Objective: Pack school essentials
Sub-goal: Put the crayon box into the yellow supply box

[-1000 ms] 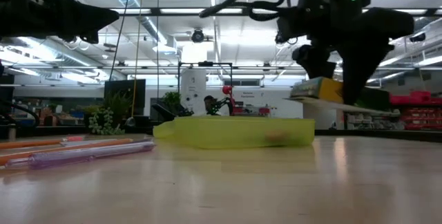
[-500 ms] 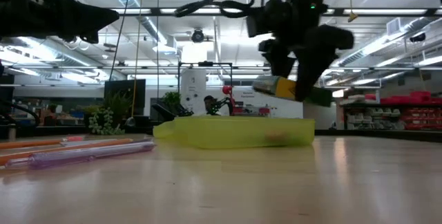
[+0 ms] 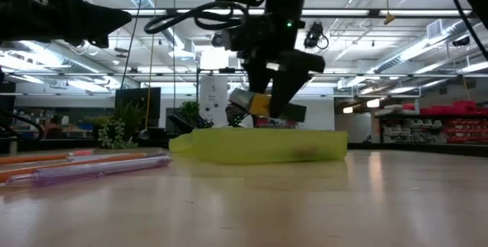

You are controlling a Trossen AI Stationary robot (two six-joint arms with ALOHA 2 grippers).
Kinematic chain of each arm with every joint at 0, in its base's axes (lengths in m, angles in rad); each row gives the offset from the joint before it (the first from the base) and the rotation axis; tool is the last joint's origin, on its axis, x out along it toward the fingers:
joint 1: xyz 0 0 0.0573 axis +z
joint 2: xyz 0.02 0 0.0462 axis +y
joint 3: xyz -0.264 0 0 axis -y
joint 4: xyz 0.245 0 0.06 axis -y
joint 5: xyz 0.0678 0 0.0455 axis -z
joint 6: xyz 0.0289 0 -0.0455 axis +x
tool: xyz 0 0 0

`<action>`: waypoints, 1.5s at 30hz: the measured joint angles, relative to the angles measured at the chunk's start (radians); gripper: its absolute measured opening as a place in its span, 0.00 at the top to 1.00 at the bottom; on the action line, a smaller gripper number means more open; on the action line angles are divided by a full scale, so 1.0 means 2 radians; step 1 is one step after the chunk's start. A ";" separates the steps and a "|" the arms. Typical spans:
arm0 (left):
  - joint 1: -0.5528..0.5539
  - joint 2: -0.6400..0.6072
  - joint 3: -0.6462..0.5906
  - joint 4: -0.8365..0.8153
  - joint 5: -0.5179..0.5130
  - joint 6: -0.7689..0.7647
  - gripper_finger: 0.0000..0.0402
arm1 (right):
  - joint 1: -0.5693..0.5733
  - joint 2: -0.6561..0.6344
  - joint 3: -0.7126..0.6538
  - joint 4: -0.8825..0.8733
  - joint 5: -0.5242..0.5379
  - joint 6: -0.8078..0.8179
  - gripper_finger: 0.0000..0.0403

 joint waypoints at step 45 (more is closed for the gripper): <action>0.000 0.000 0.000 0.000 0.000 0.000 0.91 | 0.012 0.035 -0.026 0.019 -0.030 0.006 0.16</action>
